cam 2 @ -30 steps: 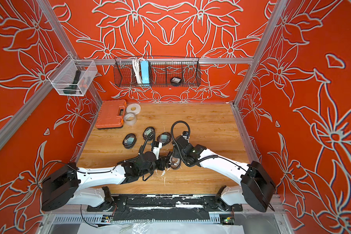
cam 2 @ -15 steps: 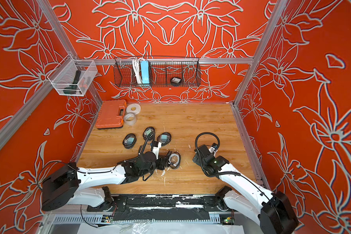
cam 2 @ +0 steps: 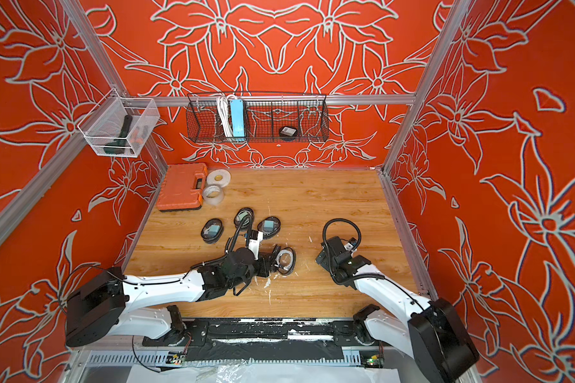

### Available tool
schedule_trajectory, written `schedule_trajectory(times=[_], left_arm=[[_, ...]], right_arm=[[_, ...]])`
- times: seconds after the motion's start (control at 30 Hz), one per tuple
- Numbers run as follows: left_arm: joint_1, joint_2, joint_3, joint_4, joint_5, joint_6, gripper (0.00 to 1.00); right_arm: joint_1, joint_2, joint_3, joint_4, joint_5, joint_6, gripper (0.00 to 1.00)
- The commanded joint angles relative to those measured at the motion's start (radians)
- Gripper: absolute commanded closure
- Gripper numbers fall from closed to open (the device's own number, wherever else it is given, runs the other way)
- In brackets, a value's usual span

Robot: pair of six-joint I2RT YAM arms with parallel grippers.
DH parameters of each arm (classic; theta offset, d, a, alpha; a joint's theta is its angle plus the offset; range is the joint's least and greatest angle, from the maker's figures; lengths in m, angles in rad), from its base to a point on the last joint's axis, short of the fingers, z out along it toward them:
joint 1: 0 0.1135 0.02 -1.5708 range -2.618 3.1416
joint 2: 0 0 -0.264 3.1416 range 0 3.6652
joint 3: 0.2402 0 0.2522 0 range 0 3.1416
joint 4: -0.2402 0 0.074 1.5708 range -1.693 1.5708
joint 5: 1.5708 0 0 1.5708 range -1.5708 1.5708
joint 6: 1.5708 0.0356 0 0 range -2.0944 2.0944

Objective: Pack away charging kits
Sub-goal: Pick up the plug from the center of the board.

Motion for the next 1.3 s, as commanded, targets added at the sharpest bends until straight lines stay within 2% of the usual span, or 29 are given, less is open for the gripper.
schedule_trajectory(times=[0.0, 0.13, 0.3, 0.63, 0.73, 0.87, 0.97, 1.13, 1.27], left_arm=[[-0.006, -0.007, -0.012, -0.005, -0.013, 0.003, 1.00], [-0.006, -0.008, -0.012, -0.009, -0.020, 0.003, 1.00], [-0.006, -0.005, -0.009, -0.014, -0.023, 0.002, 1.00], [-0.006, -0.001, -0.001, -0.024, -0.026, -0.002, 1.00], [-0.006, -0.001, 0.000, -0.025, -0.025, -0.003, 1.00], [-0.006, -0.003, 0.001, -0.029, -0.023, -0.005, 1.00], [-0.006, 0.002, 0.002, -0.029, -0.019, -0.002, 1.00], [-0.006, 0.026, 0.009, -0.017, -0.002, 0.005, 1.00], [-0.006, 0.053, 0.027, -0.014, 0.019, 0.008, 1.00]], right_arm=[[-0.013, 0.086, 0.036, 0.020, -0.029, -0.026, 0.02], [-0.016, 0.175, 0.099, 0.015, -0.041, -0.109, 0.12], [-0.014, 0.246, 0.130, 0.030, -0.082, -0.181, 0.20], [0.011, 0.239, 0.118, -0.020, -0.061, -0.261, 0.26], [0.036, 0.251, 0.120, -0.033, -0.047, -0.263, 0.38], [0.059, 0.291, 0.136, -0.042, -0.026, -0.261, 0.63], [0.073, 0.290, 0.147, -0.058, -0.010, -0.257, 0.75], [0.135, 0.166, 0.145, -0.057, -0.010, -0.262, 0.89], [0.236, 0.015, 0.148, 0.030, -0.048, -0.329, 0.93]])
